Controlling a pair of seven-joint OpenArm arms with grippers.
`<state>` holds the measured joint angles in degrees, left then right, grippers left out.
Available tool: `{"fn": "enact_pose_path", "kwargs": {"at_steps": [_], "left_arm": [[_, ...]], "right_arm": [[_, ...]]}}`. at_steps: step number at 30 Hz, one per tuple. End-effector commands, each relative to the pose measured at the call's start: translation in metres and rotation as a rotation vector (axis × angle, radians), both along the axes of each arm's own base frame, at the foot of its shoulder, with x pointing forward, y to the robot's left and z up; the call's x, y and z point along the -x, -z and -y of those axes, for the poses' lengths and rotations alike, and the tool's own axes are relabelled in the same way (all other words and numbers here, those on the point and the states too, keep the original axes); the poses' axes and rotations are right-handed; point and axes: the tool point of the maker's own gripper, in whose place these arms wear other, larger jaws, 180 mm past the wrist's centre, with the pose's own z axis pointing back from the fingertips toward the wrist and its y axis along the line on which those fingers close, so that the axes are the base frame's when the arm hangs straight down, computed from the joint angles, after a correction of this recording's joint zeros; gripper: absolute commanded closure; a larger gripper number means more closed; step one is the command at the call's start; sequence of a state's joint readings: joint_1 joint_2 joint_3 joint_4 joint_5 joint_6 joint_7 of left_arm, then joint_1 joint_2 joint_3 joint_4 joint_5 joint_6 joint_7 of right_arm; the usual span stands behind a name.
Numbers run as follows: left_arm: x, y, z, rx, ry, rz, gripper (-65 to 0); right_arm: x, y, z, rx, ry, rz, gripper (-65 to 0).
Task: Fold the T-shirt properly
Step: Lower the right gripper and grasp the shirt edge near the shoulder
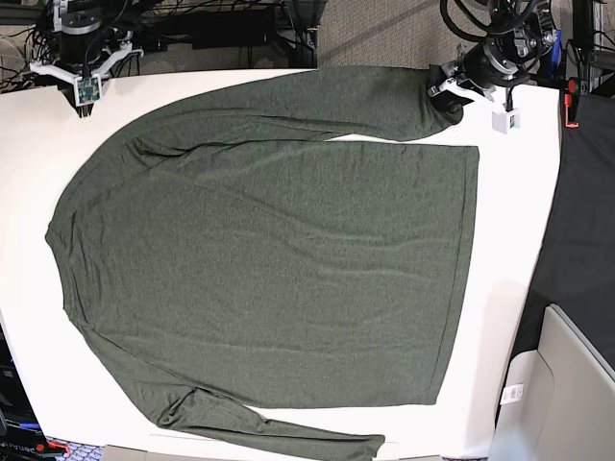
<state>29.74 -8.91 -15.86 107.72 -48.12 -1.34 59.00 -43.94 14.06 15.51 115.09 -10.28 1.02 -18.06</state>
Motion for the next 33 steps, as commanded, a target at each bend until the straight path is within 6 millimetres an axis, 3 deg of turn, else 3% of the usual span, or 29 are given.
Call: {"fn": "enact_pose_path", "kwargs": {"at_steps": [1, 9, 16, 20, 26, 33], "left_arm": [[0.008, -0.001, -0.002, -0.016, 0.013, -0.032, 0.0], [0.002, -0.010, 0.000, -0.024, 0.024, 0.001, 0.0], [-0.003, -0.016, 0.000, -0.030, 0.027, 0.024, 0.0], [-0.011, -0.031, 0.003, -0.043, 0.042, 0.071, 0.0], [-0.012, -0.032, 0.003, -0.044, 0.043, 0.075, 0.0], [-0.013, -0.033, 0.003, -0.044, 0.043, 0.078, 0.0]], "right_arm": [[-0.005, -0.012, 0.001, 0.015, -0.008, 0.041, -1.1], [-0.012, -0.012, -0.007, -0.163, 0.043, 0.089, -19.7], [-0.012, -0.008, -0.016, -0.410, 0.112, 0.115, -20.0], [-0.018, -0.011, -0.018, -0.526, 0.125, 0.128, -20.0], [-0.030, -0.009, -0.021, -0.660, 0.159, 0.122, -20.3], [-0.031, 0.004, -0.002, -0.785, 0.326, 0.054, -20.4]]}}
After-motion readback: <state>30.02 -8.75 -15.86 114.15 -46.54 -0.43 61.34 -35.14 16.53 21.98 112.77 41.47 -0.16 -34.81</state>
